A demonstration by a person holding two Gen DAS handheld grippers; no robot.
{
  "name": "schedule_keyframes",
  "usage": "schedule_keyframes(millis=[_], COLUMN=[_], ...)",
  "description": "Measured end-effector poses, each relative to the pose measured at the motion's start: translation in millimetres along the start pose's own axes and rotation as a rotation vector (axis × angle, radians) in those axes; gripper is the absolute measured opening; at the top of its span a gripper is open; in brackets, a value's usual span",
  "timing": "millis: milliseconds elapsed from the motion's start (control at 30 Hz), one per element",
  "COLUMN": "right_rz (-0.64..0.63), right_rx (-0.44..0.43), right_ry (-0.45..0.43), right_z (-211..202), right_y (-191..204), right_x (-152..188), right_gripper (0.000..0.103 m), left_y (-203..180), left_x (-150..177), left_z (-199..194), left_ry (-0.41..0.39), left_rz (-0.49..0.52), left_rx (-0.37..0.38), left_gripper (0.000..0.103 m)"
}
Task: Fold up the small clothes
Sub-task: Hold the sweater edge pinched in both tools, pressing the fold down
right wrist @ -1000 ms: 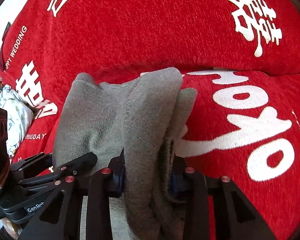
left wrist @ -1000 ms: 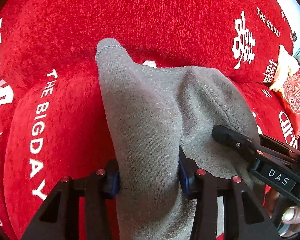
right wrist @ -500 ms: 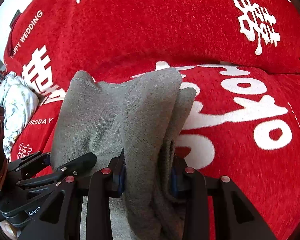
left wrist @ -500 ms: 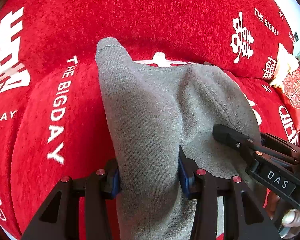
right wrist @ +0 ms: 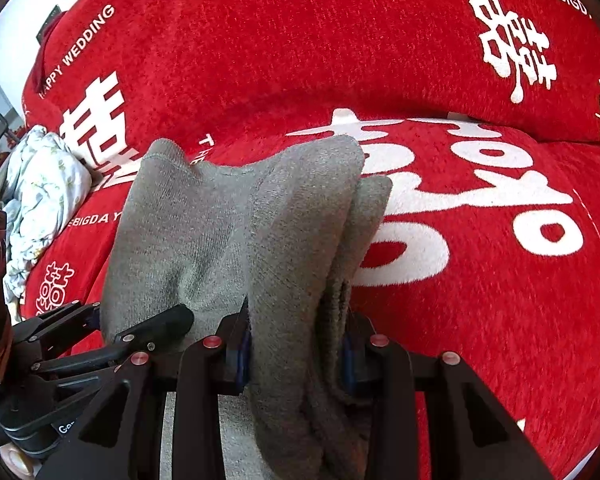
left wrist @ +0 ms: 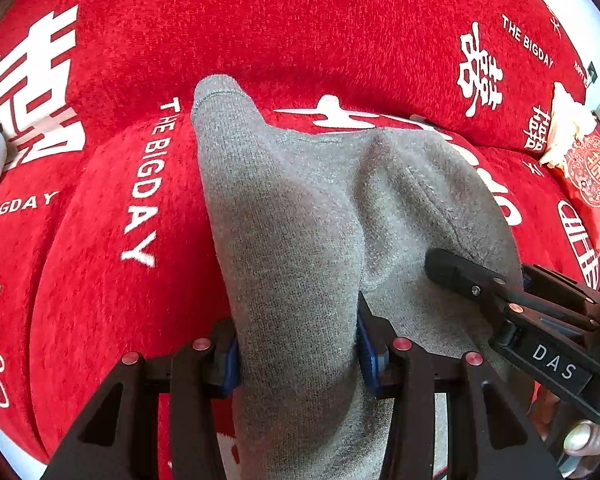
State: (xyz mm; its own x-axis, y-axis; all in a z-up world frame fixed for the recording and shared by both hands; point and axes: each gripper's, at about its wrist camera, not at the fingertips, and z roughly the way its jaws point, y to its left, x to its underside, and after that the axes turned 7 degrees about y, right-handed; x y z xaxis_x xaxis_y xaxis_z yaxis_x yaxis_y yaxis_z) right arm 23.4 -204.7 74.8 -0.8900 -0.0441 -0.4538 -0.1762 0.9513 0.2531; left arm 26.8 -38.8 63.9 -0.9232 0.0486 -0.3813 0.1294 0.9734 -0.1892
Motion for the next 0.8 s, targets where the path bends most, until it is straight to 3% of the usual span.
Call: schedule_keyframes(millis=[800], right_rz=[-0.007], right_rx=[-0.019], right_ry=[-0.023], right_z=[-20], right_y=[9], right_x=[33], right_gripper=[0.037], left_y=[-7], left_x=[33], left_z=[-21], left_ry=[-0.027], left_rz=[0.017], left_rx=[-0.030], left_gripper=[0.048])
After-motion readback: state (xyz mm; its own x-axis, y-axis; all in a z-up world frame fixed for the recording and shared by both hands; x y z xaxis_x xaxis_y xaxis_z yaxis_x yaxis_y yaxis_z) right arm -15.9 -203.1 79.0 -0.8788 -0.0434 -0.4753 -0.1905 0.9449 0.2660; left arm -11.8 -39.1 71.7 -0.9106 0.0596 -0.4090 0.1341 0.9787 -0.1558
